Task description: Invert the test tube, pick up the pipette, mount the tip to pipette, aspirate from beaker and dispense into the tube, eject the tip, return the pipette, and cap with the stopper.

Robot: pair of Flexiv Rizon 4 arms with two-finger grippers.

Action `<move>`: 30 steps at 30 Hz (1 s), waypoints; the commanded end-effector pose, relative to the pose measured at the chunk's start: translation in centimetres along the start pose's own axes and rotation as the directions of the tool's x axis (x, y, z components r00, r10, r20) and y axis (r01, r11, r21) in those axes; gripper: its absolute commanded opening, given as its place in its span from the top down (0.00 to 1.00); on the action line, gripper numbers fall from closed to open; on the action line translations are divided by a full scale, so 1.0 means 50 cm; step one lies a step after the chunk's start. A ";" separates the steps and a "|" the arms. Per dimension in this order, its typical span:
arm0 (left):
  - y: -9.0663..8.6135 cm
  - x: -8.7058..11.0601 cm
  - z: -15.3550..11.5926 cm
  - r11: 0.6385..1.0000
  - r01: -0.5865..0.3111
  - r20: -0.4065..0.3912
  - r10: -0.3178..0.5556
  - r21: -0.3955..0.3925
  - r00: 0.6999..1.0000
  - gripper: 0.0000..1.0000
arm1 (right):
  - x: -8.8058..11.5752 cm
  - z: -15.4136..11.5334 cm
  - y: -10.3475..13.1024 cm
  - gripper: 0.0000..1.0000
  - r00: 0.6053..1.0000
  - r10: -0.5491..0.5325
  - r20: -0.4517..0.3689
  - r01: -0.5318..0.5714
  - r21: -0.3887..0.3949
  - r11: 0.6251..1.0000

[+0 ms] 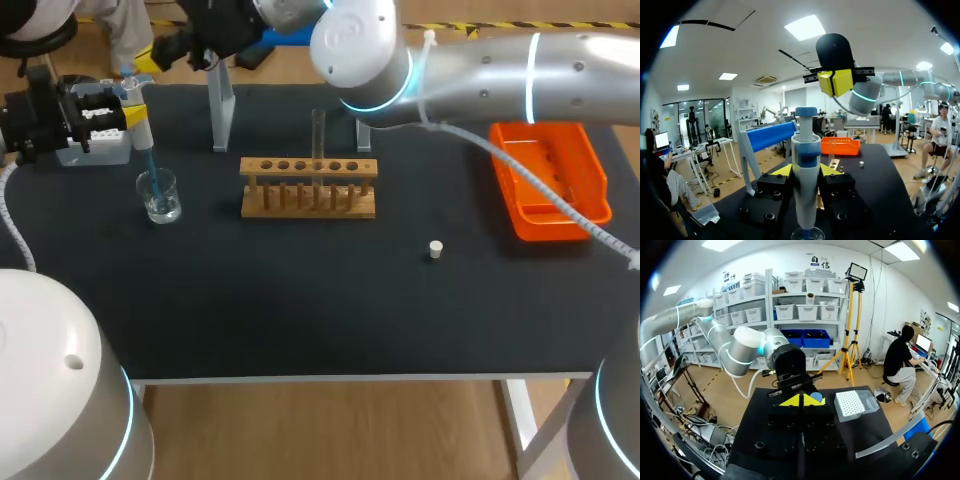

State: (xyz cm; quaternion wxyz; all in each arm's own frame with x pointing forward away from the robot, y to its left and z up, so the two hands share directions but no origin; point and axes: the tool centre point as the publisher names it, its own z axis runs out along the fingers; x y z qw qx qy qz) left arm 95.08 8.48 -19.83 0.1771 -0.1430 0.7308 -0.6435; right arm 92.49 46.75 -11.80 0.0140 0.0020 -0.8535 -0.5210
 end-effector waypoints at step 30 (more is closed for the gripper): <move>0.001 0.001 0.001 1.000 -0.002 0.002 0.002 0.002 1.000 1.00 | -0.021 0.046 0.000 1.00 1.000 0.004 0.013 -0.005 0.045 0.999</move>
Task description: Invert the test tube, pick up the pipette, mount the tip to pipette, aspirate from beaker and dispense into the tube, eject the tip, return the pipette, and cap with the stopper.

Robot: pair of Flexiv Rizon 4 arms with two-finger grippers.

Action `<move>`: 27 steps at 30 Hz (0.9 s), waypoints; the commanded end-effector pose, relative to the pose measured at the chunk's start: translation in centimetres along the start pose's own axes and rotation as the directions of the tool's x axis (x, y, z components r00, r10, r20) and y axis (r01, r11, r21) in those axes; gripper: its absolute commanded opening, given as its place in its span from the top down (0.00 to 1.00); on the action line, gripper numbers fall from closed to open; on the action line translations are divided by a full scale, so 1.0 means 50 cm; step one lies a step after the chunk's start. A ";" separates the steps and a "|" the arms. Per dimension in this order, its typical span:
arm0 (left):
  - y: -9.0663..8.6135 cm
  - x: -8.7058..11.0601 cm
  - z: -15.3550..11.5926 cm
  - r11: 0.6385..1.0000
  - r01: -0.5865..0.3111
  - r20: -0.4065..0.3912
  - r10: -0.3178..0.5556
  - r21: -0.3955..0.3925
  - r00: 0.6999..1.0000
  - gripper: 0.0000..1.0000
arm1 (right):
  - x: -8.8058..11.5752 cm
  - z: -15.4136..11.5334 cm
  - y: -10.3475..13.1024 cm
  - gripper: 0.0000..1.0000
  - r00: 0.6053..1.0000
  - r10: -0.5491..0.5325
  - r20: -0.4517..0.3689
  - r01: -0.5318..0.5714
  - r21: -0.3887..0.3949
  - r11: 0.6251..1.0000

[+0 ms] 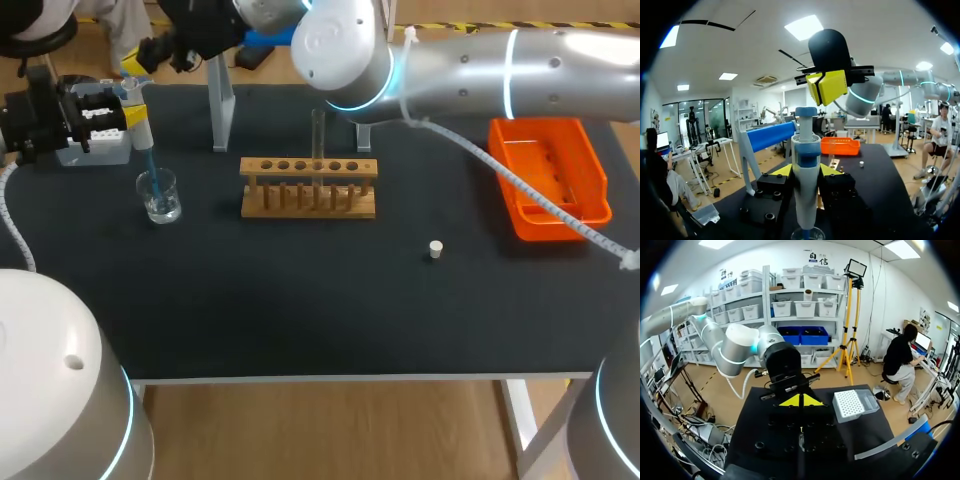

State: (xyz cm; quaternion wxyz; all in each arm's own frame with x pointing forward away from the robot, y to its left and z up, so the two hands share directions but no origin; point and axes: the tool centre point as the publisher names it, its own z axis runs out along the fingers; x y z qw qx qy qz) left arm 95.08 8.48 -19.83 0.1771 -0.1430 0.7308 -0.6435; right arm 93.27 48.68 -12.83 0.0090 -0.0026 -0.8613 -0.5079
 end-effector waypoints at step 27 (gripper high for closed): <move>0.001 0.001 0.001 1.000 -0.002 0.002 0.002 0.002 1.000 1.00 | -0.024 0.012 0.015 1.00 1.000 -0.014 0.007 0.014 0.018 1.000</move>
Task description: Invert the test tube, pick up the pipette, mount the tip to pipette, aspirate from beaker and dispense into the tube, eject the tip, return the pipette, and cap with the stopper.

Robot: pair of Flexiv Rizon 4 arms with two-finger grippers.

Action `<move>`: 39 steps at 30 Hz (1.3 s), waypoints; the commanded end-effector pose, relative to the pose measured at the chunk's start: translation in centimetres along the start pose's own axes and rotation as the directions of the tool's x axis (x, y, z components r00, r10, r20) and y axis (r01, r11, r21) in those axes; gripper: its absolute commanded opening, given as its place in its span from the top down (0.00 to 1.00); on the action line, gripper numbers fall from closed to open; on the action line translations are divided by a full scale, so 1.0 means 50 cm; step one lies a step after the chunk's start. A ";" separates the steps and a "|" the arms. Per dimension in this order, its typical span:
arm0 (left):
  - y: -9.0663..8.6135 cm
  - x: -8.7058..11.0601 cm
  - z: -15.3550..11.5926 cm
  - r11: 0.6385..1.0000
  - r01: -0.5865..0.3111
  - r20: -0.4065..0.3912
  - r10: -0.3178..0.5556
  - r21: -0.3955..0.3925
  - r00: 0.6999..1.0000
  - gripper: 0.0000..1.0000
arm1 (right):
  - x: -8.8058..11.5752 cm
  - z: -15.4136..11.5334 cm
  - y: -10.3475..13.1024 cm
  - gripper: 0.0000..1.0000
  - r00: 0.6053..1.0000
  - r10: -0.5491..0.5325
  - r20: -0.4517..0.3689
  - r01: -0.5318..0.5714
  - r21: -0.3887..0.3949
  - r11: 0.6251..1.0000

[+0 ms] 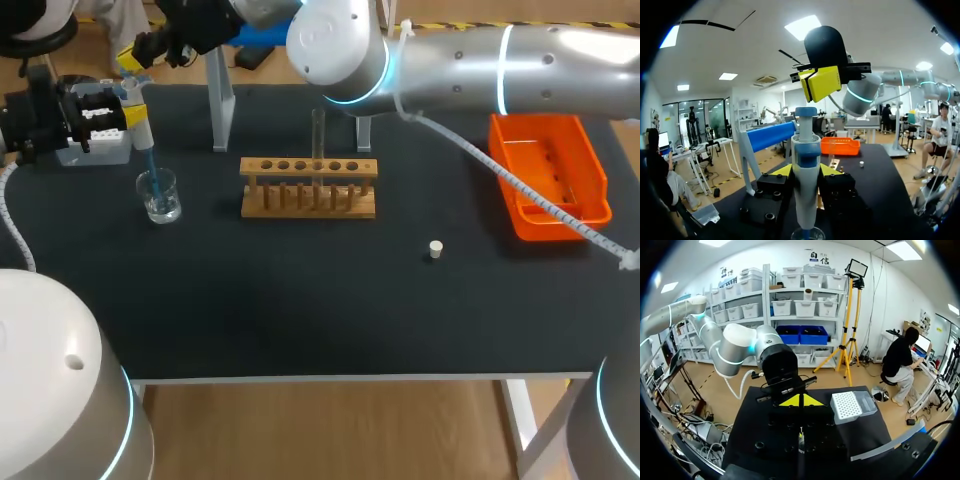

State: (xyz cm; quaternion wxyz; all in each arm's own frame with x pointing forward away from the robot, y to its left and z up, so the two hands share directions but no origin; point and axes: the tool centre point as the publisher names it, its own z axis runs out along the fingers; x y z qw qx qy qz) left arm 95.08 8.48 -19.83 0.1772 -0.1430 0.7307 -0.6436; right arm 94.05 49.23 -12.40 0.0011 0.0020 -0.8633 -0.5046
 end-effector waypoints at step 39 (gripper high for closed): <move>0.001 0.001 0.001 1.000 -0.002 0.001 0.002 0.002 1.000 1.00 | -0.007 0.027 -0.042 1.00 1.000 0.019 -0.019 -0.018 0.058 0.998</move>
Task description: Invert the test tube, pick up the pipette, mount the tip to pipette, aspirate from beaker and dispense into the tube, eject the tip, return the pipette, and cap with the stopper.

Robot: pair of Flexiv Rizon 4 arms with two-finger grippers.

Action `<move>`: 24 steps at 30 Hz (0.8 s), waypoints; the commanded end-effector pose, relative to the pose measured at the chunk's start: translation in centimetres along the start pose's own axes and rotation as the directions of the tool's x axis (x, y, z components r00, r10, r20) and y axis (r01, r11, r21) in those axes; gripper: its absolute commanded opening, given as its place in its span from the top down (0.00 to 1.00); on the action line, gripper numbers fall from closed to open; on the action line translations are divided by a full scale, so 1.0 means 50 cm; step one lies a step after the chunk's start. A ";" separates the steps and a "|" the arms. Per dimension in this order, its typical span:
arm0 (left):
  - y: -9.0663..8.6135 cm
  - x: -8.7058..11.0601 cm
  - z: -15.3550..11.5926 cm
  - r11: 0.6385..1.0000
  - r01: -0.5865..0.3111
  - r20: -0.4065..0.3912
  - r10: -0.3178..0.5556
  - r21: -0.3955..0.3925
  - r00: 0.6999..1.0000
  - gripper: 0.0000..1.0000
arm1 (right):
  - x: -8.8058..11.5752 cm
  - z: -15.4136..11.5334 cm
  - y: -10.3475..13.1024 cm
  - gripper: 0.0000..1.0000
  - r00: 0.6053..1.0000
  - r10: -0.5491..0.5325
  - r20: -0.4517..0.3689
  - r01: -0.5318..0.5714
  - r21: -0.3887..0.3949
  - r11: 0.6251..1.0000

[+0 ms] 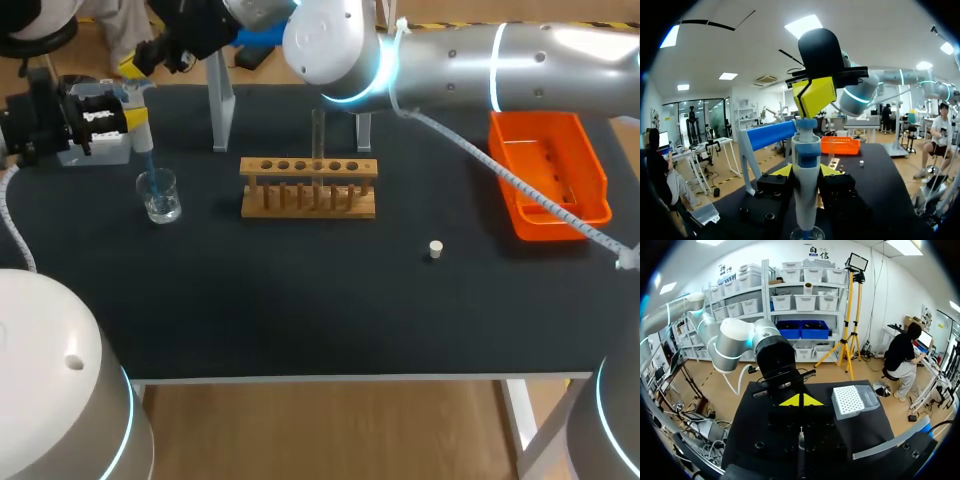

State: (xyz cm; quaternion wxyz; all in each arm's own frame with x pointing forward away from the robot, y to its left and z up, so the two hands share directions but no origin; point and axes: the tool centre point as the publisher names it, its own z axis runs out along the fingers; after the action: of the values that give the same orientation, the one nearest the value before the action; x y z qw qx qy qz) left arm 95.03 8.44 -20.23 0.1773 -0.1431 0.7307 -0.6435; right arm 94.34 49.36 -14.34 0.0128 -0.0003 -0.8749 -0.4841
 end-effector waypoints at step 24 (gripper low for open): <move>-0.007 -0.001 0.000 1.000 -0.002 0.001 0.002 0.002 1.000 1.00 | 0.012 -0.122 0.008 0.00 1.000 -0.020 0.007 0.021 -0.075 0.997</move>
State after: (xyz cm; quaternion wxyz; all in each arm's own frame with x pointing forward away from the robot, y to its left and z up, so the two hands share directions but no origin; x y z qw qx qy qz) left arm 95.11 8.44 -19.96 0.1786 -0.1422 0.7297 -0.6445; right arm 94.82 47.85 -11.89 0.0059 0.0050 -0.8599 -0.5103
